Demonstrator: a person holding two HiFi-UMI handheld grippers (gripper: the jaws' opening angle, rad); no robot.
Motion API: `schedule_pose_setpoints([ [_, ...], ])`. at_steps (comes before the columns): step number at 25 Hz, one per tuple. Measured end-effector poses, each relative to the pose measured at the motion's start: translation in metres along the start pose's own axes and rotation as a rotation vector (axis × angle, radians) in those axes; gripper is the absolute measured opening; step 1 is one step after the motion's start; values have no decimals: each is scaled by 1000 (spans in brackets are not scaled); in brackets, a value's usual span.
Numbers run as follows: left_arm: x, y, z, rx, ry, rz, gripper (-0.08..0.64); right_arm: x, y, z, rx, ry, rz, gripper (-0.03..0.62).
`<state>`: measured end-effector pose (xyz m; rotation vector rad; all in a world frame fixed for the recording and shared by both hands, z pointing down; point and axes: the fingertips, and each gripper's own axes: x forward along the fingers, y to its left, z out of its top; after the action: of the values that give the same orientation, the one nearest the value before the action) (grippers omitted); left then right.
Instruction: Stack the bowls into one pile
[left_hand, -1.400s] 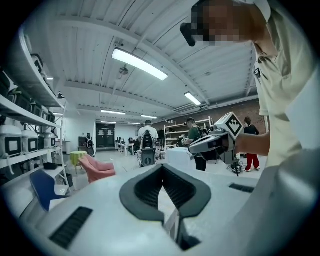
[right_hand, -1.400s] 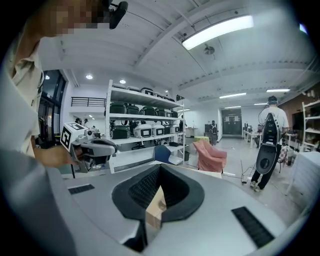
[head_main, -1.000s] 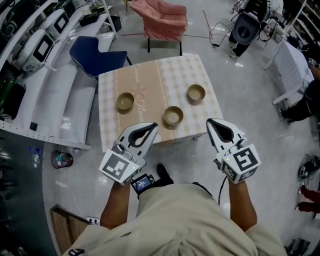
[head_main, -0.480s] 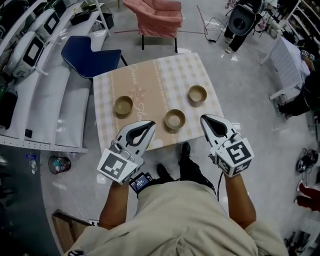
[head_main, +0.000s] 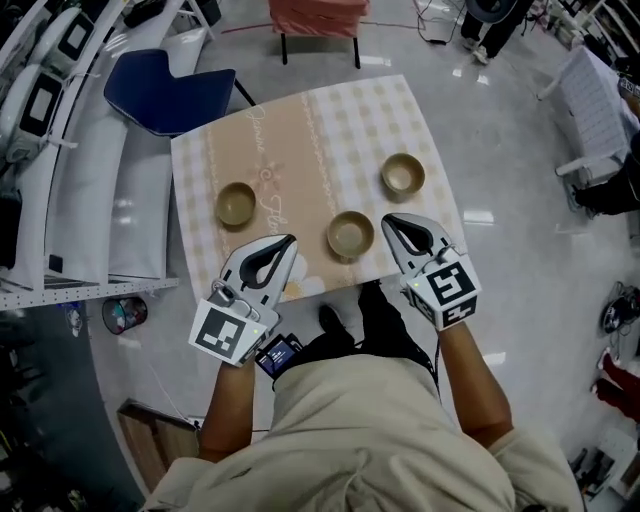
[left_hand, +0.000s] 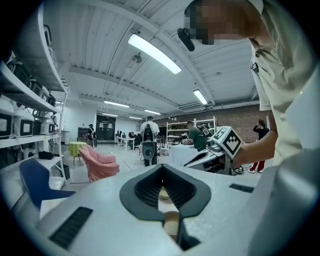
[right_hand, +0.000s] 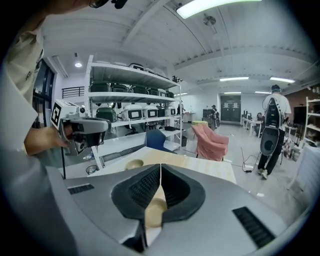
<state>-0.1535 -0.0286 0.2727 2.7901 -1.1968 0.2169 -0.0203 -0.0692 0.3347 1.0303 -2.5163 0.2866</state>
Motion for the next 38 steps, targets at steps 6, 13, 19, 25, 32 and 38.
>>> schedule_pose_setpoints([
  [6,32,24,-34,-31,68,34,6,57,-22,-54,19,108,67,5],
  [13,59,42,-63,-81,96,44,8,104,-30,-112,37,227,135,6],
  [19,69,46,-84,-113,135,38,8,123,-28,-157,51,338,163,71],
  [25,77,45,-94,-128,114,35,8,134,-32,-192,39,417,154,71],
  [32,82,44,-103,-137,141,37,8,139,-38,-207,139,449,161,18],
  [38,86,43,-91,-127,132,40,8,133,-44,-183,151,406,164,9],
])
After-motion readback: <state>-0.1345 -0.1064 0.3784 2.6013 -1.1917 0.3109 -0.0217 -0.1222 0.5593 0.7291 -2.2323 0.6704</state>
